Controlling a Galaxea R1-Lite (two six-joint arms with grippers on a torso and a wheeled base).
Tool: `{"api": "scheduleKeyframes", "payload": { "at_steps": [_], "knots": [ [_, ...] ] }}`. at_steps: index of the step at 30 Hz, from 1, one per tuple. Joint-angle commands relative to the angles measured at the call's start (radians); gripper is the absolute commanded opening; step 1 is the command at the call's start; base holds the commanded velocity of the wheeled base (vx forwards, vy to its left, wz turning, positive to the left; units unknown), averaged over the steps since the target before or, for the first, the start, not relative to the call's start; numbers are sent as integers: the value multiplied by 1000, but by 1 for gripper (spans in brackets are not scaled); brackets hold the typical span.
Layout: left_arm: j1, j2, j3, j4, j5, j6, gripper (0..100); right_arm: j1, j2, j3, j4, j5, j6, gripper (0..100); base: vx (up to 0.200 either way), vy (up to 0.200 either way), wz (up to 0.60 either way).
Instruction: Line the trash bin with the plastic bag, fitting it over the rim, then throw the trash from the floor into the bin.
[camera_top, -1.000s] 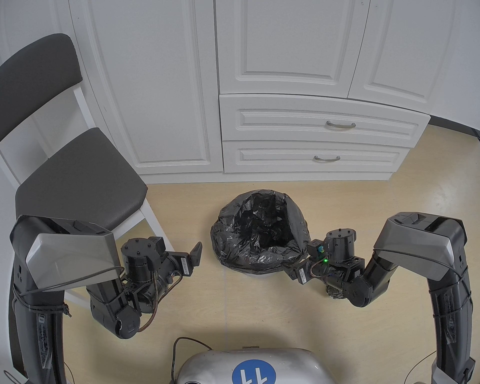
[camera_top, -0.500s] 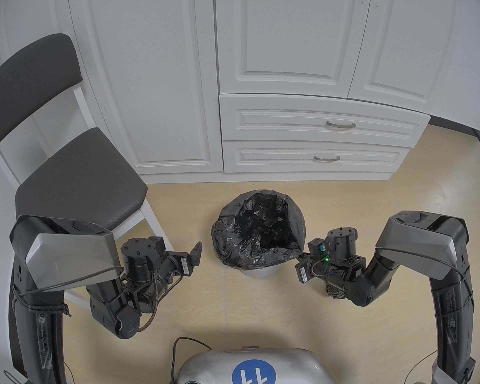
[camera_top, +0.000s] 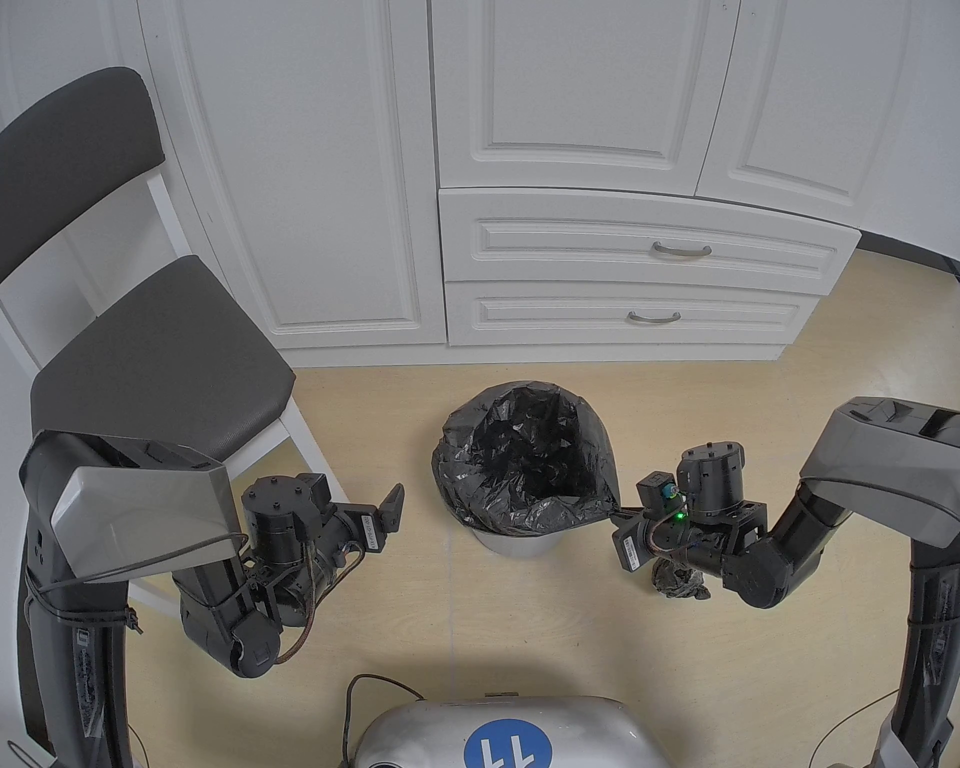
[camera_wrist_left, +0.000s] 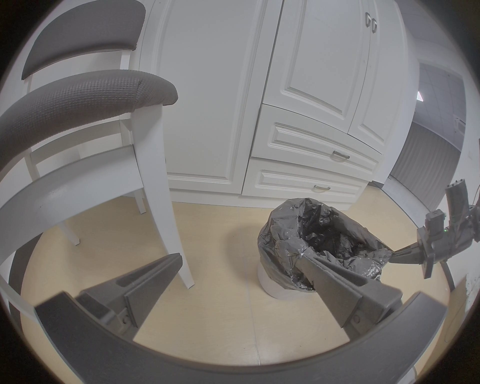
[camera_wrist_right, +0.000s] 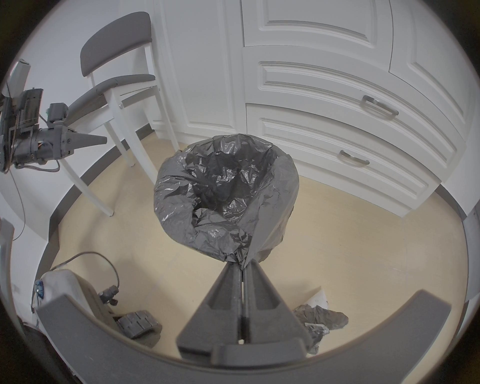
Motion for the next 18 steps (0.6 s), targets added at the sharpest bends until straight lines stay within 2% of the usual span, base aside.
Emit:
{"api": "scheduleKeyframes", "payload": {
  "at_steps": [1,5,15,18],
  "knots": [
    [0,0,0,0,0,0,100,0,-79,40,46,5,-31,0,0,0,0],
    [0,0,1,0,0,0,100,-1,-90,49,94,16,-55,0,0,0,0],
    [0,-6,1,0,0,-2,100,-9,-144,77,106,16,-66,0,0,0,0],
    [0,-6,1,0,0,-2,100,-9,-141,75,137,14,-95,0,0,0,0]
  ]
}}
